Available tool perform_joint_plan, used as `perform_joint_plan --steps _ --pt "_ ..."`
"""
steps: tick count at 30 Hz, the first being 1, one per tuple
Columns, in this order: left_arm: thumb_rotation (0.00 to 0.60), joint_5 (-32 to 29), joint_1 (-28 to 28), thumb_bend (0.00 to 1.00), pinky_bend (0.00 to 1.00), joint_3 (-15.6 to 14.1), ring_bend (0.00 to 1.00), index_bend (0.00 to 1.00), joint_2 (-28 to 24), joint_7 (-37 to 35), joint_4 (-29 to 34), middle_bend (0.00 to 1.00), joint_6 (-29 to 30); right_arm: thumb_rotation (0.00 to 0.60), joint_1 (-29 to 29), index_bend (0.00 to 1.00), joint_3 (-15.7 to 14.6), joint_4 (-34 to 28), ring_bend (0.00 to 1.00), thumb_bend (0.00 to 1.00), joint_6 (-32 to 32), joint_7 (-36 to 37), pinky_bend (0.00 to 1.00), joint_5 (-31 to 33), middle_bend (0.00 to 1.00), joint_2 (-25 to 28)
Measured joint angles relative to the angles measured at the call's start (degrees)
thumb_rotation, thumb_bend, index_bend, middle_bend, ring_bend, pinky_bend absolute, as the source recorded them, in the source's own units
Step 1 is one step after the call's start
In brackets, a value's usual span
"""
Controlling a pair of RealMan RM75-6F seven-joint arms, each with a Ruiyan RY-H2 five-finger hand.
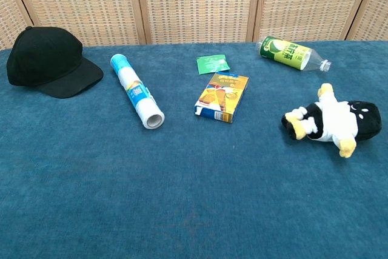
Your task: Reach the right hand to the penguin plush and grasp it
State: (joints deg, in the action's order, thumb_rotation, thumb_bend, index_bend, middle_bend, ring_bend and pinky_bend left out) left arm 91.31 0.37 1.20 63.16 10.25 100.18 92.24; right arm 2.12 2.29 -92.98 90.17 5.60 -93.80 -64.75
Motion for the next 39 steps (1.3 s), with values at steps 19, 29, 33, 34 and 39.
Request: perform_joint_plan --steps 19,29,33,34,39 --pt "0.600 -2.4 -0.9 0.24 0.00 1.1 0.00 0.00 2.5 4.2 -1.4 0.00 -1.2 0.600 13.5 0.42 2.1 23.4 0.00 0.22 -3.0 21.2 0.15 -9.9 0.14 -1.6" --pt "0.600 -2.5 -0.9 0.24 0.00 1.3 0.00 0.00 3.4 5.2 -2.1 0.00 -0.7 0.600 18.2 0.44 1.5 34.4 0.00 0.22 -0.4 23.1 0.16 -14.6 0.16 -9.2" --pt "0.600 -2.5 -1.0 0.24 0.00 1.3 0.00 0.00 3.9 5.8 -2.5 0.00 -0.8 0.600 19.6 0.46 1.0 37.8 0.00 0.22 1.5 24.5 0.16 -15.8 0.17 -11.6" --pt "0.600 -2.6 -1.0 0.24 0.00 1.3 0.00 0.00 3.9 5.9 -2.5 0.00 -0.8 0.600 19.9 0.46 0.8 38.6 0.00 0.22 1.9 24.9 0.16 -16.2 0.17 -12.1" --pt "0.600 -2.5 -1.0 0.24 0.00 1.3 0.00 0.00 4.3 6.6 -2.7 0.00 -0.8 0.600 21.8 0.49 -0.9 42.4 0.00 0.22 2.6 25.1 0.16 -18.2 0.18 -14.4"
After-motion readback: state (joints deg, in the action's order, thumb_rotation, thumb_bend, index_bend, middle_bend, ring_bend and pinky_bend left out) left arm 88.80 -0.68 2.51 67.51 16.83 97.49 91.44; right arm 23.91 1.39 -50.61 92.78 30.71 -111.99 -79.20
